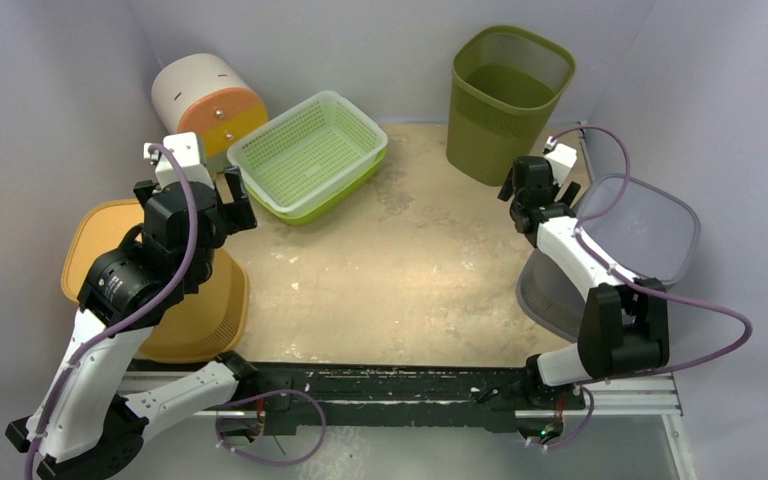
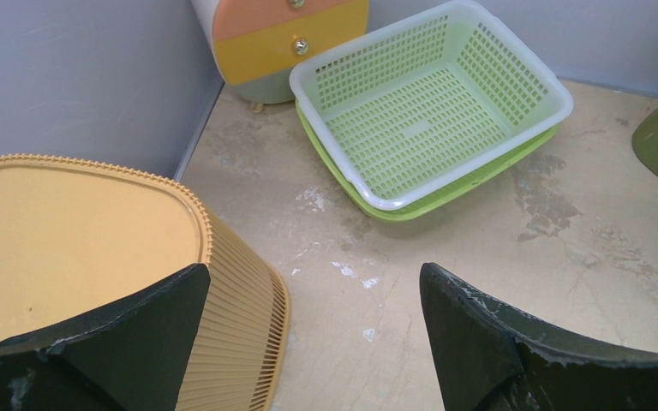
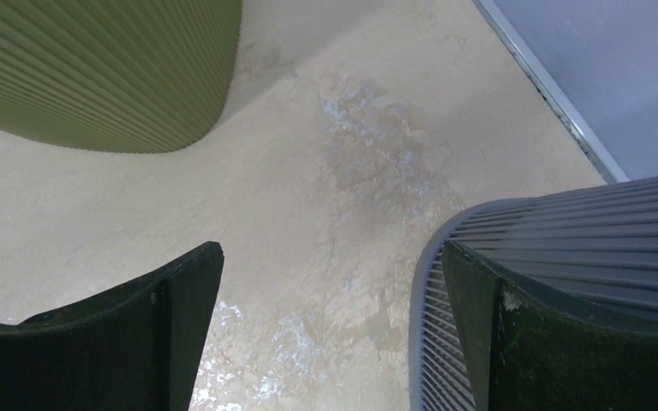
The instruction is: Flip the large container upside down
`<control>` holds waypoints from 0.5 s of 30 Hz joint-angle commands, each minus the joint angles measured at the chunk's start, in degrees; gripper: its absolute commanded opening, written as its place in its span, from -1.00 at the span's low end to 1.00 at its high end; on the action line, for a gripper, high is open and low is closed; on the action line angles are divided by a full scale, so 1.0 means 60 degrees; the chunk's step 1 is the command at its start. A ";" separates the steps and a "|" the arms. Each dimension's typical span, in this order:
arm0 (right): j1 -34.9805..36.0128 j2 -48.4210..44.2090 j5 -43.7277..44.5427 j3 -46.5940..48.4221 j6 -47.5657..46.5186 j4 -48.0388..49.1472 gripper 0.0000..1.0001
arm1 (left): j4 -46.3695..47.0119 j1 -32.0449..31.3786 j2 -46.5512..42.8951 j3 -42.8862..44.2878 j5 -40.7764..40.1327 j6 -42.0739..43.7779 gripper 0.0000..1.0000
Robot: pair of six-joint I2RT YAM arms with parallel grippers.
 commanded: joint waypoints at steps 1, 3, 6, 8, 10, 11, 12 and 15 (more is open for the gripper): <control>-0.0071 -0.0717 -0.0257 0.0534 -0.0721 0.0043 1.00 | 0.0291 -0.0012 0.0020 -0.0248 -0.0089 -0.0006 0.79; -0.0032 -0.0909 -0.0938 0.1025 -0.1137 -0.0319 1.00 | 0.0404 -0.0016 0.0053 -0.0351 -0.0095 -0.0016 0.79; 0.0153 -0.1312 -0.1853 0.1765 -0.1675 -0.0577 1.00 | 0.0546 -0.0014 0.0132 -0.0518 -0.0075 -0.0030 0.79; 0.0387 -0.1605 -0.2341 0.2210 -0.1896 -0.0809 0.99 | 0.0618 -0.0019 0.0207 -0.0563 0.0006 -0.0030 0.79; 0.0712 -0.1814 -0.2625 0.2629 -0.2037 -0.0938 0.96 | 0.0662 -0.0019 0.0277 -0.0506 0.0106 -0.0030 0.79; 0.0896 -0.1824 -0.2686 0.2935 -0.2130 -0.1063 0.94 | 0.0663 -0.0019 0.0333 -0.0442 0.0144 -0.0030 0.79; 0.1054 -0.1767 -0.2742 0.3299 -0.2274 -0.1216 0.93 | 0.0648 -0.0019 0.0378 -0.0379 0.0194 -0.0037 0.79; 0.1246 -0.1113 -0.3459 0.4757 -0.2698 -0.1848 0.91 | 0.0665 -0.0018 0.0537 -0.0171 0.0274 -0.0069 0.79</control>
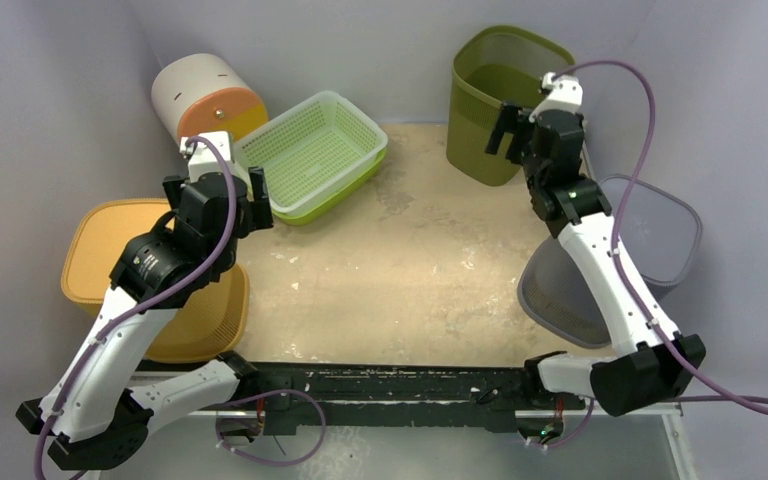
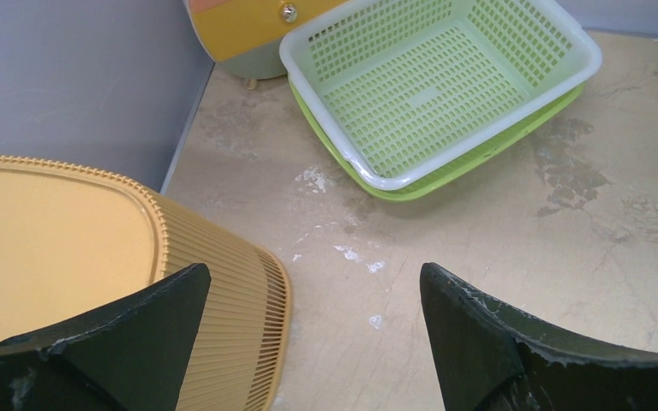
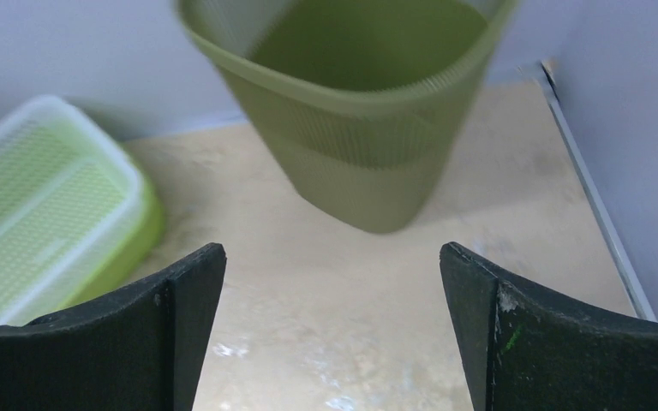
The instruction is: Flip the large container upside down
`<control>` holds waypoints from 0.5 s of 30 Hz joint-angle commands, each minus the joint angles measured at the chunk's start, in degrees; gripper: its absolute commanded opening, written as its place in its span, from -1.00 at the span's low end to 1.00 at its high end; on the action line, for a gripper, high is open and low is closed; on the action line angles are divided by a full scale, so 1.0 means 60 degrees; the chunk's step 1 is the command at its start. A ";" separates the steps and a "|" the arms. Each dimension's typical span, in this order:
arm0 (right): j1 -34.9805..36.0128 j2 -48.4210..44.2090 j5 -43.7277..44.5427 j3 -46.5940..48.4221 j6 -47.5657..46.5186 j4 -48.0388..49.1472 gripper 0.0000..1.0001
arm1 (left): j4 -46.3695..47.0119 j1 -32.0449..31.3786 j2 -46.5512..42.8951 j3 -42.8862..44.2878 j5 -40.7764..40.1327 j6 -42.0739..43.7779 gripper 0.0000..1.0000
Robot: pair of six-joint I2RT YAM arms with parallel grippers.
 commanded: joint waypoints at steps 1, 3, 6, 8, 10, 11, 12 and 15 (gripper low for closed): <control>0.0277 0.0944 -0.1314 0.2245 -0.1025 -0.0936 0.91 | 0.0501 -0.0019 0.0122 0.0421 0.0151 -0.0077 0.79; 0.0274 0.1762 -0.1511 0.3533 -0.1475 -0.1541 0.90 | 0.0537 -0.0019 0.0205 0.0527 0.0273 -0.0144 0.79; 0.0235 0.3081 -0.1959 0.5237 -0.1843 -0.2654 0.79 | 0.0539 -0.0010 0.0290 0.0603 0.0526 -0.0288 0.79; 0.0189 0.3748 -0.2041 0.6087 -0.2175 -0.3062 0.73 | 0.0561 -0.0016 0.0318 0.0578 0.0585 -0.0343 0.79; 0.0054 0.4139 -0.2368 0.6511 -0.2461 -0.3078 0.67 | 0.0581 -0.0016 0.0349 0.0565 0.0625 -0.0363 0.79; -0.0023 0.4242 -0.2561 0.6571 -0.2580 -0.2953 0.67 | 0.0579 -0.0019 0.0392 0.0564 0.0651 -0.0363 0.79; -0.0115 0.4330 -0.2735 0.6626 -0.2664 -0.2856 0.66 | 0.0579 -0.0017 0.0437 0.0578 0.0684 -0.0356 0.79; -0.0414 0.4547 -0.3041 0.6713 -0.2926 -0.2586 0.66 | 0.0549 -0.0016 0.0535 0.0532 0.0670 -0.0322 0.79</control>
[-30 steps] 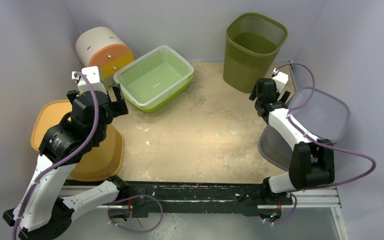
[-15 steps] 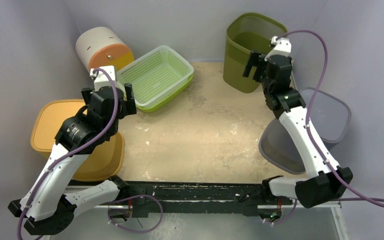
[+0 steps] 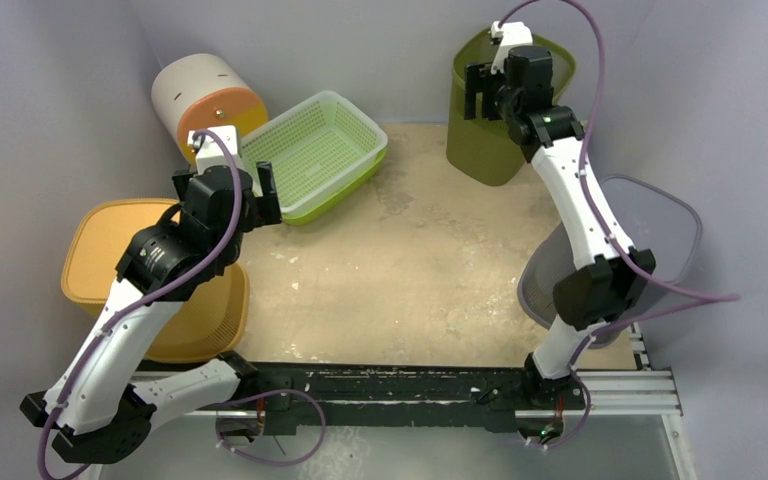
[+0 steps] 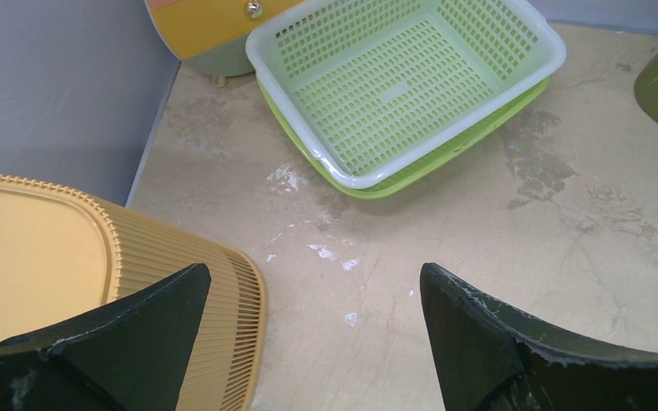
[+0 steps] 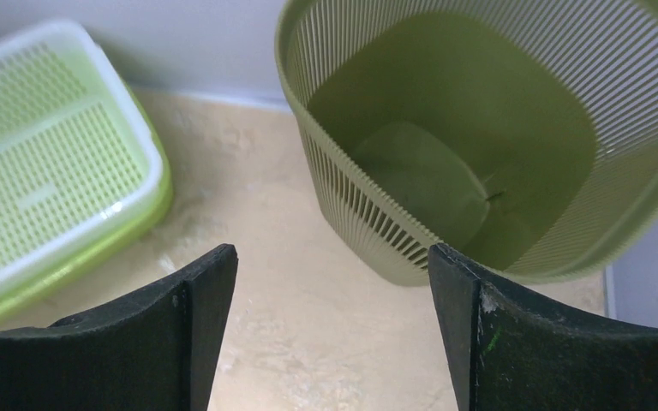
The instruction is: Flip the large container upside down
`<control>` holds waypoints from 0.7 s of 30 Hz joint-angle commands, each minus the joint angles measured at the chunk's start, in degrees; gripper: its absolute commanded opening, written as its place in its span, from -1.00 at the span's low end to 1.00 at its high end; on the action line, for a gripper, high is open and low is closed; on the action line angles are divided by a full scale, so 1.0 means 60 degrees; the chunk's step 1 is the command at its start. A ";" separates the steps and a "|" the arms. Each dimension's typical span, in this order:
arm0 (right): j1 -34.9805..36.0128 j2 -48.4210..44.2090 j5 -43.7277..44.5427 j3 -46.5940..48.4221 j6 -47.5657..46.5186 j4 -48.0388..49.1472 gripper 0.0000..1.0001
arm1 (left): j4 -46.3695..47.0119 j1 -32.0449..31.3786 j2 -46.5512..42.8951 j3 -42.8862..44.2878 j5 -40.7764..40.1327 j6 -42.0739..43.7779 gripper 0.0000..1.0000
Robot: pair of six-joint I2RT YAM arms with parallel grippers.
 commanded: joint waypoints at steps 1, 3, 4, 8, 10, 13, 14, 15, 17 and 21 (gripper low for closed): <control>-0.0408 -0.0064 -0.0606 0.0627 -0.0833 0.0050 0.66 | 0.0354 -0.0019 0.0115 0.0295 0.0090 -0.0121 0.79; -0.0440 0.0101 -0.0427 0.0647 -0.1102 0.0176 0.67 | 0.0388 -0.0012 0.0092 0.0164 0.0111 -0.0131 0.79; -0.0443 0.0152 -0.0283 0.0608 -0.1213 0.0262 0.68 | 0.0423 -0.0018 0.0060 0.0082 0.0129 -0.0132 0.79; -0.0487 0.0314 -0.0122 0.0434 -0.1495 0.0570 0.71 | 0.0520 -0.0027 0.0006 -0.0253 0.0135 -0.0168 0.79; -0.0510 0.0483 -0.0112 0.0418 -0.1624 0.0611 0.71 | 0.0573 -0.0012 0.0019 -0.0398 0.0128 -0.0138 0.79; -0.0543 0.0732 -0.0065 0.0457 -0.1862 0.0769 0.72 | 0.0562 -0.0017 0.0092 -0.0428 0.0119 -0.0098 0.79; -0.0557 0.0833 -0.0060 0.0526 -0.1951 0.0814 0.72 | 0.0548 -0.0019 0.0117 -0.0408 0.0119 -0.0082 0.79; -0.0579 0.0936 -0.0057 0.0608 -0.2054 0.0867 0.72 | 0.0522 -0.0017 0.0135 -0.0399 0.0119 -0.0075 0.79; -0.0659 0.1196 -0.0057 0.0856 -0.2244 0.0854 0.73 | 0.0489 -0.0019 0.0130 -0.0406 0.0085 -0.0089 0.79; -0.0945 0.1650 -0.0113 0.1230 -0.2323 0.0911 0.71 | 0.0506 -0.0012 0.0087 -0.0516 0.0053 -0.0181 0.79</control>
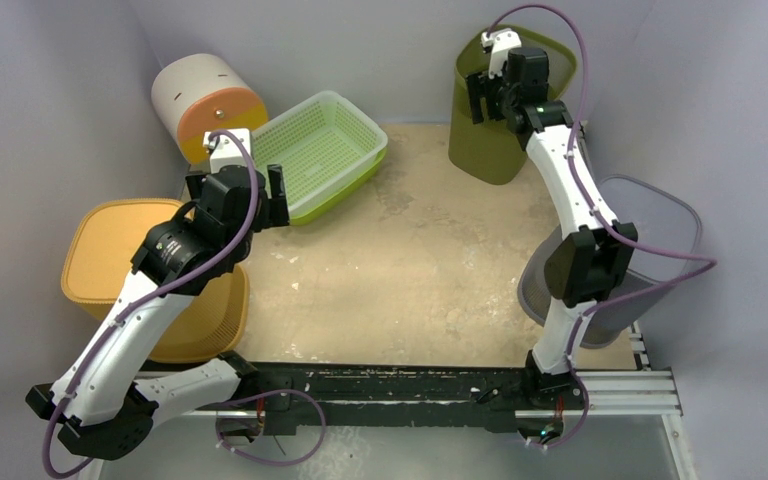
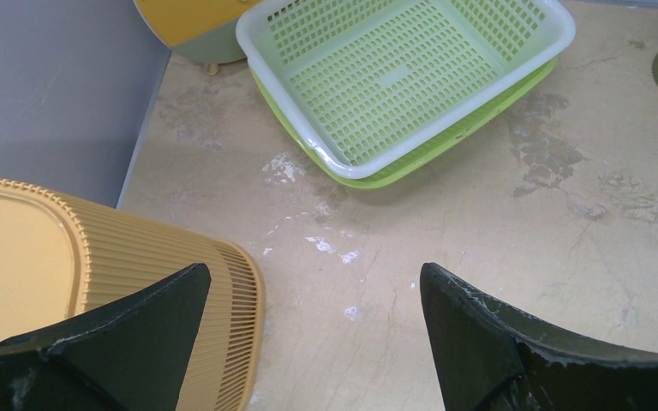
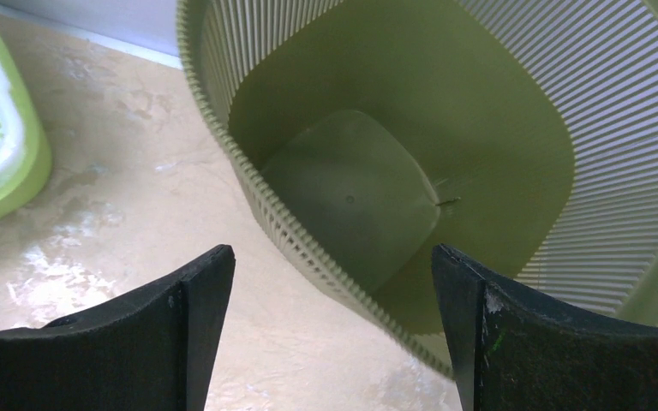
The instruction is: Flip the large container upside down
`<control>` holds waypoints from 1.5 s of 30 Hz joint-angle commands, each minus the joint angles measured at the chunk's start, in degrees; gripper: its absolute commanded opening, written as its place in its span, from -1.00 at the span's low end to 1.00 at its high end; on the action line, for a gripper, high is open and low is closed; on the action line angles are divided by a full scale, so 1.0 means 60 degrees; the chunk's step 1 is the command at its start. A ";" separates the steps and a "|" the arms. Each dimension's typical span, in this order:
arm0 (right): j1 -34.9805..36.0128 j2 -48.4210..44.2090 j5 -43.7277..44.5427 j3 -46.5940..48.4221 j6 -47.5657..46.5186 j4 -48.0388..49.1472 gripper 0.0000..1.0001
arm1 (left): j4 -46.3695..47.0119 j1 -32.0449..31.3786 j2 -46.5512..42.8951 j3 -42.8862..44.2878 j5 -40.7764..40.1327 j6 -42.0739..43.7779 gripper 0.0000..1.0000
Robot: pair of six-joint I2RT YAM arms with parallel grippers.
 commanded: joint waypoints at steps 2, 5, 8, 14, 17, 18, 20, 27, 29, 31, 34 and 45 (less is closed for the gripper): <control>-0.0452 0.0261 -0.0066 0.0638 -0.0318 0.0558 0.66 | 0.0344 -0.0016 -0.0094 -0.0175 -0.0089 -0.0185 0.79; -0.0476 0.0276 -0.0266 0.0401 -0.0327 0.0784 0.61 | 0.0396 -0.0019 -0.0057 -0.0309 -0.0103 -0.0181 0.79; -0.0484 0.0289 -0.0561 0.0234 -0.0301 0.0828 0.36 | 0.0423 -0.0019 0.0008 -0.0400 -0.0124 -0.0187 0.79; -0.0484 0.0047 -0.1306 0.0106 0.0149 0.0857 -0.71 | 0.0577 -0.0019 -0.0044 -0.0639 -0.0047 -0.0259 0.79; -0.0483 -0.0135 -0.1707 0.0081 0.0563 0.0905 -0.91 | 0.0574 -0.0016 -0.0122 -0.0658 0.0015 -0.0316 0.79; -0.0484 -0.0180 -0.1858 0.0137 0.0727 0.0863 -0.96 | 0.0562 -0.0019 -0.0158 -0.0653 0.0024 -0.0320 0.79; -0.0484 -0.0275 -0.2187 0.0281 0.1232 0.0805 -1.00 | 0.0507 -0.0023 -0.0198 -0.0551 0.0042 -0.0334 0.79; -0.0113 -0.1773 -0.4986 -0.0507 0.3735 0.2300 -1.00 | 0.0054 -0.0019 -0.0145 0.0356 -0.0190 -0.0197 0.79; 0.0287 -0.2237 -0.5278 -0.0825 0.4350 0.2856 -1.00 | -0.0095 -0.0019 -0.0074 0.0700 -0.0193 -0.0154 0.79; 0.0902 -0.2540 -0.5133 -0.0941 0.4621 0.3049 -1.00 | -0.0201 -0.0019 0.0026 0.1052 -0.0203 -0.0084 0.79; 0.1781 -0.3053 -0.4804 -0.1239 0.5105 0.3311 -1.00 | -0.0412 -0.0012 0.0178 0.1443 -0.0348 0.0092 0.79; 0.2632 -0.4965 -0.4503 -0.2068 0.5997 0.2811 -1.00 | -0.0762 -0.0017 0.0228 0.2267 -0.0552 0.0346 0.79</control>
